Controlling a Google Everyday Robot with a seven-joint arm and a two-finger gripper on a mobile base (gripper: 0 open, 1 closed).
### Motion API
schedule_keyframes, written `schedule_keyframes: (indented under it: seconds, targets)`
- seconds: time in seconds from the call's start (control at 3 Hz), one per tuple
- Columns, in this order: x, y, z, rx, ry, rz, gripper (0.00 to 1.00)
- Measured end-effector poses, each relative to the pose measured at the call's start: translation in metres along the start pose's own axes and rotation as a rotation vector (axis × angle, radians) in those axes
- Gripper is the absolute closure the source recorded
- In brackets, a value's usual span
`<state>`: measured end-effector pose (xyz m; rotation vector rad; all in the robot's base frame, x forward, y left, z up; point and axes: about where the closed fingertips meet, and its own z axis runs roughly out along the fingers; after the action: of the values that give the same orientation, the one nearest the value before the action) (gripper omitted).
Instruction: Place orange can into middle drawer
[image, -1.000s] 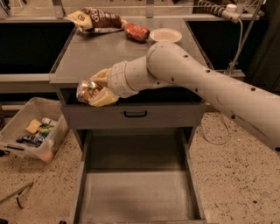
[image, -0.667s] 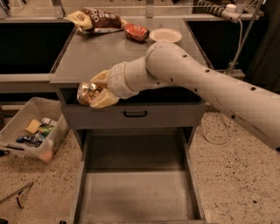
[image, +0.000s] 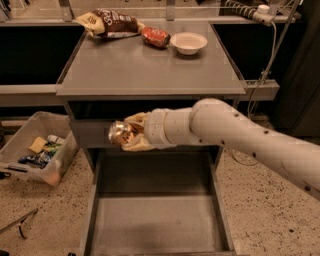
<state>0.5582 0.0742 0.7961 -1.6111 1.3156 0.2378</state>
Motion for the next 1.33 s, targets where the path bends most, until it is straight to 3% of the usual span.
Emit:
schedule_keyframes:
  seconds: [0.33, 0.67, 1.0, 1.33]
  targets:
    - [0.059, 0.040, 0.017, 0.010, -0.014, 0.099, 1.00]
    - [0.105, 0.062, 0.053, 0.007, -0.067, 0.160, 1.00]
    - [0.119, 0.080, 0.066, -0.013, -0.090, 0.209, 1.00]
    - [0.119, 0.082, 0.067, -0.016, -0.090, 0.209, 1.00]
